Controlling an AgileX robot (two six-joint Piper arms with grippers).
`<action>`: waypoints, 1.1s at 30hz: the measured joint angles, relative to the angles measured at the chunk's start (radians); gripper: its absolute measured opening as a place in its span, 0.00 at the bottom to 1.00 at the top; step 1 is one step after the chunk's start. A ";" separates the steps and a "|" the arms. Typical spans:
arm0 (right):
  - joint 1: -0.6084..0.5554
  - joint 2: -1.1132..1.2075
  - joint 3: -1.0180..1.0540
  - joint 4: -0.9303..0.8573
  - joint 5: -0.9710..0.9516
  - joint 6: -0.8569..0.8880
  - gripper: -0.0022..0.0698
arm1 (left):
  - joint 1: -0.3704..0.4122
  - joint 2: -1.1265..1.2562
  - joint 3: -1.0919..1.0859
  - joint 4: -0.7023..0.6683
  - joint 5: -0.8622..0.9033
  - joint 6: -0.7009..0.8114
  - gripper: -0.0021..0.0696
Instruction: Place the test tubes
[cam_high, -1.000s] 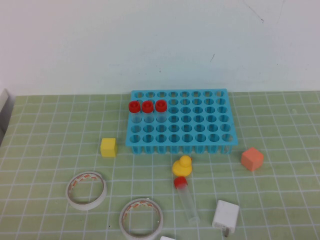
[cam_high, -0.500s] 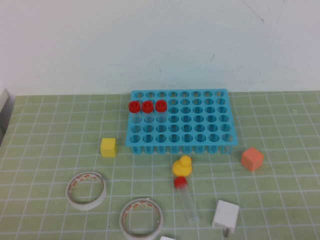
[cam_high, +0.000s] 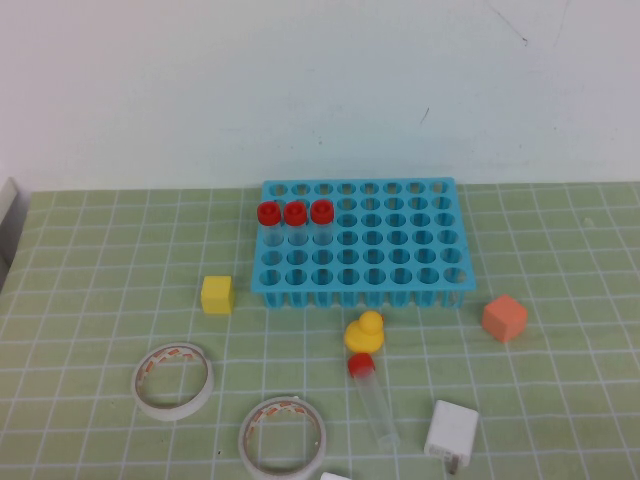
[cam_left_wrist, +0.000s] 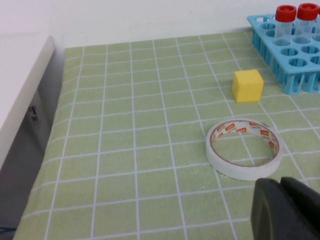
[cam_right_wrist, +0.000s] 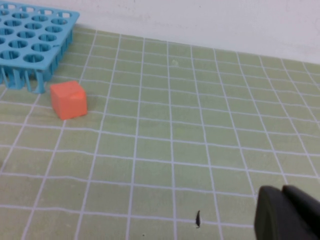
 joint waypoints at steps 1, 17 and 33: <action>0.000 0.000 0.000 -0.008 0.000 -0.001 0.03 | 0.000 0.000 0.000 0.000 -0.004 0.000 0.03; 0.000 0.000 0.007 -0.076 -0.567 -0.006 0.03 | 0.000 0.000 0.002 -0.008 -0.729 0.000 0.03; 0.000 0.000 0.007 -0.097 -1.039 0.331 0.03 | 0.000 -0.009 0.002 -0.008 -1.497 -0.002 0.03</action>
